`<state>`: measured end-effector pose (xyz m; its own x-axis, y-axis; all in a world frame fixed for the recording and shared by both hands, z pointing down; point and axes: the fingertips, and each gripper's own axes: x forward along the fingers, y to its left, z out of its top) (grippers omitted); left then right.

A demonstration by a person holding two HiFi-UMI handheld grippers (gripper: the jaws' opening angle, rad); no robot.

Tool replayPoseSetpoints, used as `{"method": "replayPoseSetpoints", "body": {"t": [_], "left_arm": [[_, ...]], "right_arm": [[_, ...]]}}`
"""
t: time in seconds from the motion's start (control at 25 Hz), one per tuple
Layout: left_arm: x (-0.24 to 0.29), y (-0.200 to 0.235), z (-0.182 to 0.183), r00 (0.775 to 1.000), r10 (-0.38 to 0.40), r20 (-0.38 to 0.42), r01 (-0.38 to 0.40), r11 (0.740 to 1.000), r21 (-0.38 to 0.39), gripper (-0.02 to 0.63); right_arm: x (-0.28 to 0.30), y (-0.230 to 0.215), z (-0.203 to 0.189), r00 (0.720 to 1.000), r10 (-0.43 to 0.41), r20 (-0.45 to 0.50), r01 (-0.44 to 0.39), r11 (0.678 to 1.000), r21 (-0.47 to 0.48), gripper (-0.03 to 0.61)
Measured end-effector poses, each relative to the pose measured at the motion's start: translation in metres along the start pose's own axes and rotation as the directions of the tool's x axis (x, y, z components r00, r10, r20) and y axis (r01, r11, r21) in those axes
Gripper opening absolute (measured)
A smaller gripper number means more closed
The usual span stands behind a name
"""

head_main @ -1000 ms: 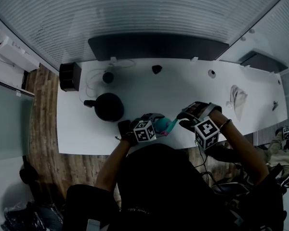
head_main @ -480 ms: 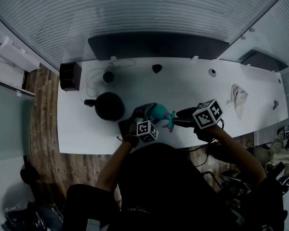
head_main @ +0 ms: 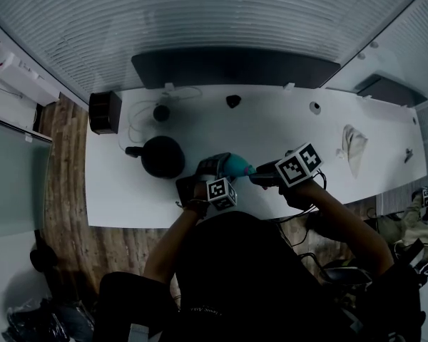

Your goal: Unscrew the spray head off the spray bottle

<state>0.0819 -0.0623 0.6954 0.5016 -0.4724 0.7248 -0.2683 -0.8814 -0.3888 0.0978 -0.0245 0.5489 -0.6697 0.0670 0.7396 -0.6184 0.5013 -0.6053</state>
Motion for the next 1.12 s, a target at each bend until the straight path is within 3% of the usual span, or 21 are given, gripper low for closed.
{"method": "replayPoseSetpoints", "body": {"t": [0.08,0.16,0.28,0.36,0.44,0.52,0.68,0.76,0.88,0.96,1.12], "left_arm": [[0.003,0.0,-0.001,1.0,-0.003,0.004,0.003,1.0,-0.008,0.374],[0.007,-0.004,0.002,0.999,-0.021,0.028,0.021,1.0,-0.023,0.374],[0.009,-0.015,0.009,0.994,-0.085,0.071,0.09,0.994,-0.063,0.377],[0.01,-0.023,0.01,0.988,-0.132,0.084,0.138,0.987,-0.078,0.378],[0.009,-0.026,0.013,0.982,-0.16,0.099,0.169,0.981,-0.095,0.377],[0.011,-0.03,0.012,0.977,-0.179,0.113,0.191,0.976,-0.103,0.377],[0.012,-0.033,0.01,0.96,-0.209,0.186,0.243,0.952,-0.186,0.377],[0.007,-0.033,0.014,0.937,-0.219,0.273,0.289,0.925,-0.249,0.377],[0.002,-0.035,0.019,0.905,-0.218,0.366,0.325,0.908,-0.262,0.377],[0.002,-0.041,0.017,0.9,-0.232,0.37,0.336,0.908,-0.249,0.377],[0.009,-0.052,0.009,0.906,-0.258,0.336,0.341,0.915,-0.218,0.377]], "right_arm": [[0.003,-0.006,-0.002,0.997,-0.056,-0.044,0.053,0.997,-0.06,0.17],[0.006,-0.015,-0.007,0.984,-0.152,-0.097,0.132,0.973,-0.188,0.152],[0.008,-0.028,-0.016,0.93,-0.331,-0.157,0.235,0.868,-0.437,0.096],[0.008,-0.032,-0.021,0.895,-0.41,-0.176,0.253,0.79,-0.558,0.086],[0.007,-0.031,-0.024,0.881,-0.434,-0.188,0.244,0.758,-0.605,0.084],[0.004,-0.027,-0.024,0.879,-0.434,-0.195,0.233,0.75,-0.619,0.084],[-0.009,-0.019,-0.016,0.914,-0.372,-0.159,0.22,0.787,-0.576,0.083],[-0.016,-0.016,-0.011,0.95,-0.292,-0.112,0.195,0.833,-0.518,0.083],[-0.022,-0.017,-0.011,0.989,-0.148,-0.024,0.128,0.919,-0.373,0.083],[-0.02,-0.02,-0.018,0.995,-0.101,0.015,0.1,0.95,-0.297,0.084],[-0.008,-0.024,-0.031,0.995,-0.091,0.047,0.1,0.967,-0.235,0.083]]}}
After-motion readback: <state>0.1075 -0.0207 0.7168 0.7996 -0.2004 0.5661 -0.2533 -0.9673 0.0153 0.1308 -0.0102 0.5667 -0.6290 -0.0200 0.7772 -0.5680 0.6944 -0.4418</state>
